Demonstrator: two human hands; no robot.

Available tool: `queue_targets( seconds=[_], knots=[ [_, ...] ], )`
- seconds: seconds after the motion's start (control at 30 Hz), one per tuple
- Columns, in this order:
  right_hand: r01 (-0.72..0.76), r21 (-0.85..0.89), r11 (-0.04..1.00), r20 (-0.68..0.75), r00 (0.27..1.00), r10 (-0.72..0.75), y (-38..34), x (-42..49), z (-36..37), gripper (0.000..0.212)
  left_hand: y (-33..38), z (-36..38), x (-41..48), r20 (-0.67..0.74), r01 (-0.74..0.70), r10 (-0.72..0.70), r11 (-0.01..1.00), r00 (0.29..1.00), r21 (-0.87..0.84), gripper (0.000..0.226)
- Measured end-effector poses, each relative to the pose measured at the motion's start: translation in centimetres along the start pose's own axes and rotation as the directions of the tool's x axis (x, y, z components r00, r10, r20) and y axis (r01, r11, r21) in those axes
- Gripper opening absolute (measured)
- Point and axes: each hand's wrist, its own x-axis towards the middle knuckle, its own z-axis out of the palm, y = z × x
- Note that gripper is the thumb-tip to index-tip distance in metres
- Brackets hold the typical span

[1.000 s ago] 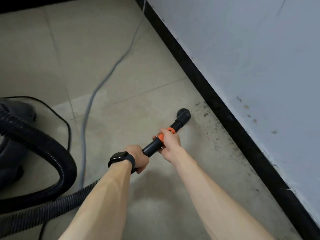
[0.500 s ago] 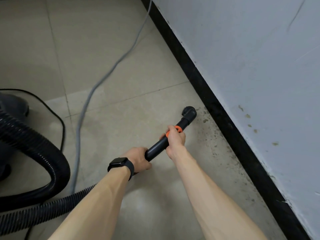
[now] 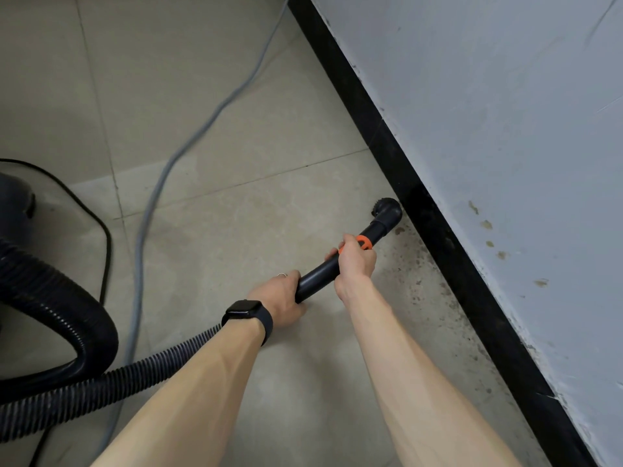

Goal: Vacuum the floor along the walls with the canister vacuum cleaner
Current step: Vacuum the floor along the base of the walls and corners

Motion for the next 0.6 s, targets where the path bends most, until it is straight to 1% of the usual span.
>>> queue_targets(
  seconds=[0.13, 0.23, 0.4, 0.6],
  knots=[
    [0.025, 0.016, 1.000, -0.031, 0.999, -0.024, 0.0, 0.5, -0.3, 0.012, 0.5, 0.3, 0.4, -0.018, -0.027, 0.028, 0.999, 0.999, 0.037, 0.028],
    [0.063, -0.023, 0.998, -0.065, 0.996, -0.064, 0.3, 1.0, -0.4, 0.012, 0.7, 0.4, 0.6, -0.026, -0.049, 0.051, 0.997, 0.998, 0.055, 0.026],
    [0.097, -0.107, 0.989, -0.132, 0.985, -0.111, 0.1, 1.7, -0.3, 0.032, 1.2, 0.3, 1.1, -0.050, -0.064, 0.066, 0.997, 0.997, 0.051, 0.028],
    [0.074, -0.194, 0.978, -0.160, 0.981, -0.106, -0.5, 1.5, 1.0, 0.032, 1.1, -0.6, 1.5, -0.092, -0.017, 0.025, 0.996, 0.995, 0.090, 0.037]
  ],
)
